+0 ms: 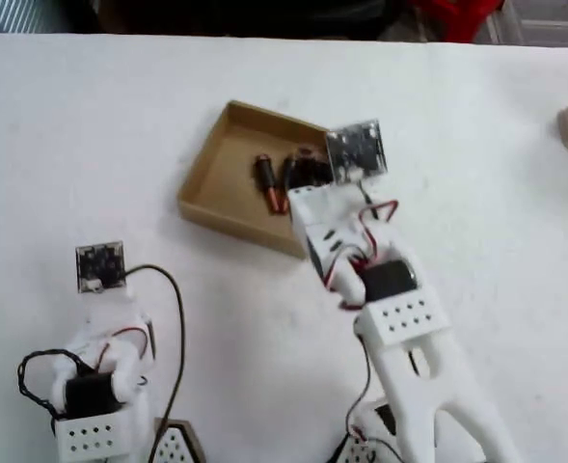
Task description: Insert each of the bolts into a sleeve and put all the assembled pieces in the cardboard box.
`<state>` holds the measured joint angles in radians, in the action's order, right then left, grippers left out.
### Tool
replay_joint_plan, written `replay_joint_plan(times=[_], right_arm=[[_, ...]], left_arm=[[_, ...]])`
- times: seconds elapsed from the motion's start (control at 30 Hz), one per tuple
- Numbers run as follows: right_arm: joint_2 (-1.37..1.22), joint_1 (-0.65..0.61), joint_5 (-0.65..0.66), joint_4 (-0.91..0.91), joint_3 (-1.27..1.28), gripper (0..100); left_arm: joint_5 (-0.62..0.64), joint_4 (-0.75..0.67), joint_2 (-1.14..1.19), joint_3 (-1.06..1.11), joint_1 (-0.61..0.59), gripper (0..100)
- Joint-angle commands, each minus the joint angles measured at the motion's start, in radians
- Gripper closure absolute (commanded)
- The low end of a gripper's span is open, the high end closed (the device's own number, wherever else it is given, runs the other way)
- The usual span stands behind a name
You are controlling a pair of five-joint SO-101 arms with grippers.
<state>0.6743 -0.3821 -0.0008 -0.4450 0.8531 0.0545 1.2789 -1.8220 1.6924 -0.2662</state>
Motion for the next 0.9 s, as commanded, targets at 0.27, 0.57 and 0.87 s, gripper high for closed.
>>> replay_joint_plan(times=[0.27,0.57,0.87], right_arm=[[-0.427,0.012,-0.008,-0.104,-0.404,98.1],[-0.725,0.041,-0.009,-0.096,-0.588,98.1],[-1.01,0.059,-0.009,-0.097,-0.769,98.1]], left_arm=[[-0.006,0.005,-0.002,0.0,-0.004,98],[-0.006,0.005,-0.002,0.0,-0.004,98],[-0.006,0.005,-0.002,0.0,-0.004,98]])
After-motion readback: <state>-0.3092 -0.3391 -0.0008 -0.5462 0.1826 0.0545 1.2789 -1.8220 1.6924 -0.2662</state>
